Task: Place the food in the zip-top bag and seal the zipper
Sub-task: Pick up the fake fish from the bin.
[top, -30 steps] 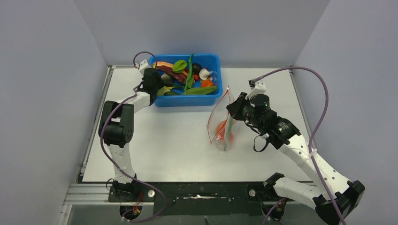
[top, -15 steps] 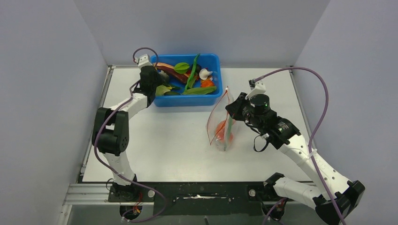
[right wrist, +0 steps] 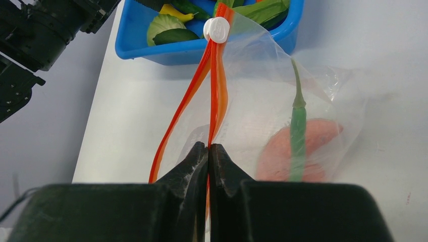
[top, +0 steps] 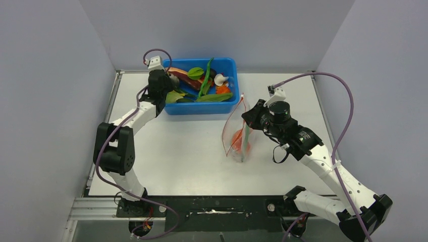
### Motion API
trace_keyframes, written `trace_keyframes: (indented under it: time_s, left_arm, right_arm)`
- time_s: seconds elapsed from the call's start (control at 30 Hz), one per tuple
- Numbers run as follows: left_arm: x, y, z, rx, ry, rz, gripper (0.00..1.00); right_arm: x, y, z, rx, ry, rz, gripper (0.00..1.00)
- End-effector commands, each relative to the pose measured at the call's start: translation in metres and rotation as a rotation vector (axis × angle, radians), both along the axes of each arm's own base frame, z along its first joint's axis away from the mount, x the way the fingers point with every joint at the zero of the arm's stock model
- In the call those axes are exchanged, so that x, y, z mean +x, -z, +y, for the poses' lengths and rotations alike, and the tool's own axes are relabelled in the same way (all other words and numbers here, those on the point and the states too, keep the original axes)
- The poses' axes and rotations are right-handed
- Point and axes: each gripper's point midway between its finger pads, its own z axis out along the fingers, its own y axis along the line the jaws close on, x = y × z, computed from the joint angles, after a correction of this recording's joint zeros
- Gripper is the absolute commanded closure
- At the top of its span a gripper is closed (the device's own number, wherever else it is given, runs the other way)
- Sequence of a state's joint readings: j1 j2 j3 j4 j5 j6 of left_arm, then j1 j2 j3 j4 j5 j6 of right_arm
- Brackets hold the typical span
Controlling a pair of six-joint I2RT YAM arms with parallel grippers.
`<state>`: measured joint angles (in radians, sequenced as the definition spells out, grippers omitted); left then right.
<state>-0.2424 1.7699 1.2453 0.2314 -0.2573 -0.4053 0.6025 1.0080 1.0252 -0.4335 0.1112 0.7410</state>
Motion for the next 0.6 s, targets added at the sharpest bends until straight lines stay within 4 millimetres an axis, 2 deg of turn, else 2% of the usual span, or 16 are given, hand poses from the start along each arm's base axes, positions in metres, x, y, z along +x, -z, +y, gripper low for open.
trace_keyframes:
  time_s: [0.0,0.2,0.43,0.57]
  left_arm:
    - [-0.011,-0.059,-0.001,0.006,0.029,-0.108,1.00]
    - [-0.029,-0.077,-0.005,0.011,0.075,-0.119,1.00]
    - [-0.046,-0.106,-0.017,-0.004,0.144,-0.173,1.00]
    - [-0.058,-0.117,-0.026,-0.015,0.201,-0.185,1.00]
  right_arm:
    - [0.004,-0.020,0.005,0.056,-0.008,-0.065,1.00]
    - [0.004,-0.019,0.006,0.060,-0.014,-0.065,1.00]
    - [0.005,-0.018,0.007,0.066,-0.016,-0.064,1.00]
    - [0.005,-0.014,0.009,0.059,-0.022,-0.056,1.00]
